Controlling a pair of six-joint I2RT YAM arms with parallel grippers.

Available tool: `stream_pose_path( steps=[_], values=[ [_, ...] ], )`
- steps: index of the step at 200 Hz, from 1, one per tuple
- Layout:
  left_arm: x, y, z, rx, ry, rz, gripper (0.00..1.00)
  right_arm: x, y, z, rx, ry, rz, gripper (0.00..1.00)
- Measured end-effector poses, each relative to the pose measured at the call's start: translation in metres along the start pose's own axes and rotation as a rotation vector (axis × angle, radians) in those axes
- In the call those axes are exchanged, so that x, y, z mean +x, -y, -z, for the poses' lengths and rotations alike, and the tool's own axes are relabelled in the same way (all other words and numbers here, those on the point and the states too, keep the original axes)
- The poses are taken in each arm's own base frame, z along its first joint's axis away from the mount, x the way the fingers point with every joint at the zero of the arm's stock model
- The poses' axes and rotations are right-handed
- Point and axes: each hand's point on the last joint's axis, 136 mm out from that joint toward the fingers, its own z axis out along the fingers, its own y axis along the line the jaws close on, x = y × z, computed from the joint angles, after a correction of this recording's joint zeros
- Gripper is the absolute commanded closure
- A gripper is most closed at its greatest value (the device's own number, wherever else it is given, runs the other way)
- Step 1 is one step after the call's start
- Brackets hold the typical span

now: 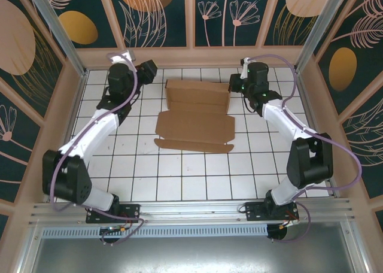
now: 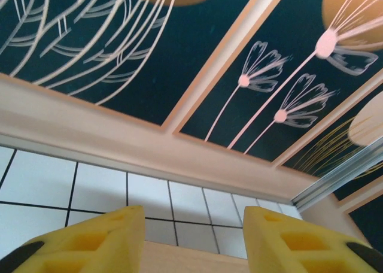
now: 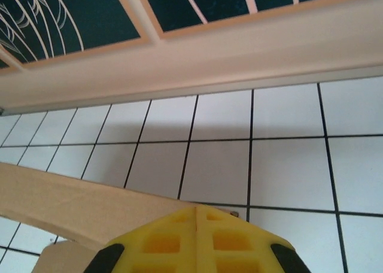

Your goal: Fold the paper box

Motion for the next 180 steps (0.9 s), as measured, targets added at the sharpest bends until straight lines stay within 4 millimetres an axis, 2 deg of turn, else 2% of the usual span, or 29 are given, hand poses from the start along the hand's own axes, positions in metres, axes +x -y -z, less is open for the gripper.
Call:
stream_pose_path(
  steps=[19, 54, 83, 103, 141, 180],
  values=[
    [-0.004, 0.002, 0.022, -0.013, -0.002, 0.019, 0.56, 0.018, -0.002, -0.009, -0.003, -0.062, 0.000, 1.00],
    [0.012, -0.014, 0.063, -0.089, -0.040, 0.016, 0.53, 0.052, 0.000, -0.027, 0.005, -0.162, -0.002, 1.00],
    [0.005, -0.020, 0.098, -0.130, 0.004, 0.003, 0.52, 0.043, 0.001, -0.039, 0.020, -0.160, -0.002, 1.00],
    [0.002, -0.020, 0.112, -0.134, 0.029, 0.002, 0.52, 0.032, 0.005, -0.056, 0.036, -0.152, -0.003, 1.00],
    [0.015, -0.028, 0.108, -0.156, -0.016, 0.007, 0.52, 0.011, 0.016, -0.089, 0.058, -0.128, -0.021, 0.97],
    [0.020, -0.029, 0.108, -0.156, -0.036, 0.020, 0.52, -0.009, 0.042, -0.128, 0.081, -0.106, -0.056, 0.96]
  ],
)
